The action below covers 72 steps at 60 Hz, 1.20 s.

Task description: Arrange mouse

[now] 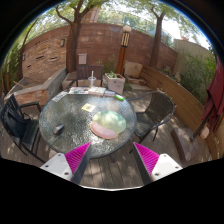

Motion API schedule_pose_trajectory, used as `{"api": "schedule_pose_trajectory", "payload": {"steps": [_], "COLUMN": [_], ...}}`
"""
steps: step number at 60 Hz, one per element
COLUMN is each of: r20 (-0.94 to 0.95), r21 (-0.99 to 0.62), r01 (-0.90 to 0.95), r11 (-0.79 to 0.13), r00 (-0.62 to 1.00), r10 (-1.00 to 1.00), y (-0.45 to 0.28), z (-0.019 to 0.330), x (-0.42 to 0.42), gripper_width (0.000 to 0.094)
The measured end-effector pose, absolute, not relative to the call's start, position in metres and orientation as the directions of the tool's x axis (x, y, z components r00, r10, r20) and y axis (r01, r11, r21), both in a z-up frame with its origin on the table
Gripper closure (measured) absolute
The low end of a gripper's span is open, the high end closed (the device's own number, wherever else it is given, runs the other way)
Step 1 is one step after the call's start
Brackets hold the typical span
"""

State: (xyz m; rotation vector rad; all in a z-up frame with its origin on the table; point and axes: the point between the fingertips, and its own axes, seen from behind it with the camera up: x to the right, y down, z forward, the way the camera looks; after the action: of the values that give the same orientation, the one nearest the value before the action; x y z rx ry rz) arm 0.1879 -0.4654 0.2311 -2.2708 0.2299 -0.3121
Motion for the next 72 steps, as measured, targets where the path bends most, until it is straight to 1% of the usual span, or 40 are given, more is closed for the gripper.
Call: {"api": "schedule_pose_trajectory", "payload": {"steps": [7, 14, 20, 27, 37, 43, 50, 53, 62, 69, 72], "r20": [0.154, 0.144, 0.117, 0.065, -0.033, -0.043, -0.048, -0.057, -0.05, -0.023, -0.002], "r21": [-0.73, -0.693, -0.661, -0.659, -0.705, -0.723, -0.714, -0.71, -0.708, -0.69, -0.693], "r01": [-0.056, -0.052, -0.024, 0.02, 0.028, 0.028, 0.012, -0.004, -0.023, -0.035, -0.028], "r11": [-0.681, -0.719, -0.75, -0.752, -0.708, -0.69, -0.7, -0.704, -0.706, -0.723, -0.721], "r00": [0.958, 0.967, 0.984, 0.997, 0.997, 0.995, 0.997, 0.997, 0.999, 0.999, 0.999], "r10": [-0.244, -0.209, -0.135, -0.031, 0.072, 0.086, 0.066, 0.051, 0.018, -0.027, -0.037], "y": [-0.472, -0.474, -0.466, -0.433, -0.348, -0.296, -0.25, -0.235, -0.2, -0.18, -0.175], "z": [0.215, 0.17, 0.125, 0.081, 0.037, 0.02, 0.0, -0.006, -0.011, -0.022, -0.021], "x": [0.181, 0.159, 0.121, 0.06, -0.026, -0.054, -0.072, -0.078, -0.084, -0.078, -0.078], "gripper_width": [0.0086, 0.0085, 0.0084, 0.0082, 0.0082, 0.0086, 0.0096, 0.0108, 0.0102, 0.0158, 0.0247]}}
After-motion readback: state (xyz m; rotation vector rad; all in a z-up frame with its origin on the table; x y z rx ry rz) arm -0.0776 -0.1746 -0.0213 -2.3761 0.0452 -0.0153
